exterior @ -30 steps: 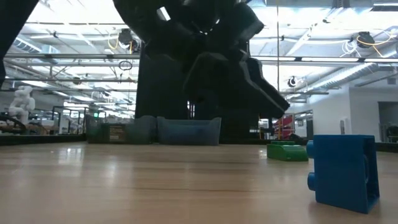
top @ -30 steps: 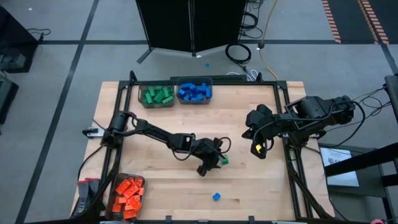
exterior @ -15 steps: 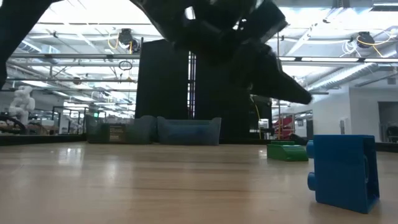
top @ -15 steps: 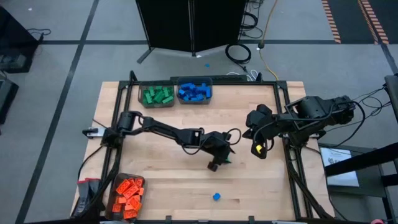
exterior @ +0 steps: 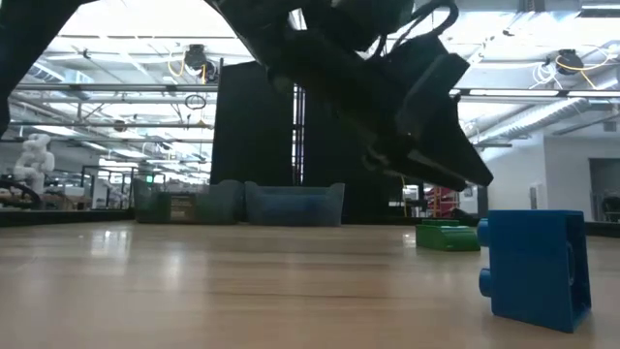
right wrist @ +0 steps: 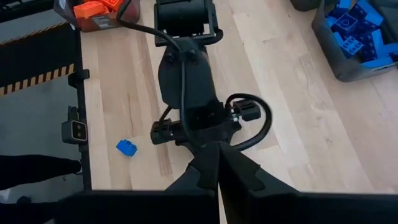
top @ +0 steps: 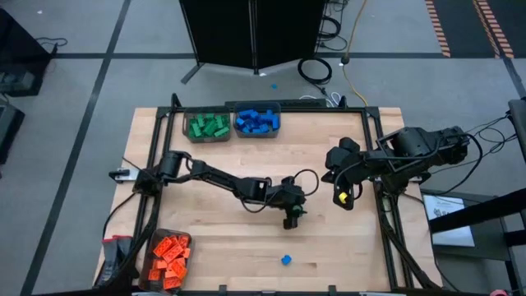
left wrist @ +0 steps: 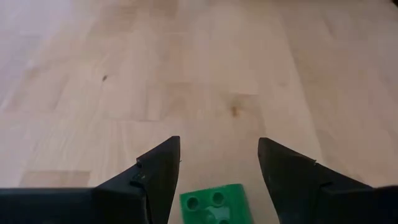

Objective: Sort blocks
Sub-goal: Put the green gamepiece into the top left black bin, then put the blue gamepiece into the top right black bin

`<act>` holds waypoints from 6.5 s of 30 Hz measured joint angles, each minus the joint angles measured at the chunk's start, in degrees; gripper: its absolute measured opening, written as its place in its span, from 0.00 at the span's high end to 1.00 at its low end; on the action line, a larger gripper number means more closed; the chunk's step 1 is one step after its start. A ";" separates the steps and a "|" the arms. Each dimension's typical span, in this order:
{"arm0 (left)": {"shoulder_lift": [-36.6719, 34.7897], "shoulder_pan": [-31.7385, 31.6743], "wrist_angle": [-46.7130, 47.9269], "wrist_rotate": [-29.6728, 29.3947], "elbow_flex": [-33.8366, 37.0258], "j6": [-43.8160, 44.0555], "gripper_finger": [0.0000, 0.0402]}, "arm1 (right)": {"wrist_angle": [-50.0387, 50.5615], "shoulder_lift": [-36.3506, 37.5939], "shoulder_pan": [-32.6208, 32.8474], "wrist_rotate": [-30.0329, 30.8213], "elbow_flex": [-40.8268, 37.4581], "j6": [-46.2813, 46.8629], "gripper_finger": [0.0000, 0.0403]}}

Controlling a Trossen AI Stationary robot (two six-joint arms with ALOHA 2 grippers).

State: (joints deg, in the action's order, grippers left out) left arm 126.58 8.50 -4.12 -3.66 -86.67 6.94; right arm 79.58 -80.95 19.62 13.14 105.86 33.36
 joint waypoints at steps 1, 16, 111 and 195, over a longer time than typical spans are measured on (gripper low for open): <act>0.00 0.13 0.05 -0.40 0.00 0.81 0.46 | 0.01 0.00 0.02 -0.02 0.00 -0.35 1.00; 0.00 1.43 3.61 3.38 0.00 6.10 0.30 | -0.01 -0.02 0.02 -2.88 0.00 -2.77 1.00; -61.02 -26.68 45.23 -43.96 34.79 32.60 0.68 | -0.55 0.00 0.01 -2.60 -0.01 -4.04 1.00; -13.48 13.72 -12.74 -1.32 18.83 11.69 0.33 | -3.87 -0.01 0.00 -4.57 -0.01 -8.15 1.00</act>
State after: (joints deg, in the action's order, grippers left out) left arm 113.10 22.23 -16.86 -4.97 -67.84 18.63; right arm 75.70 -80.96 19.62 8.58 105.85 25.21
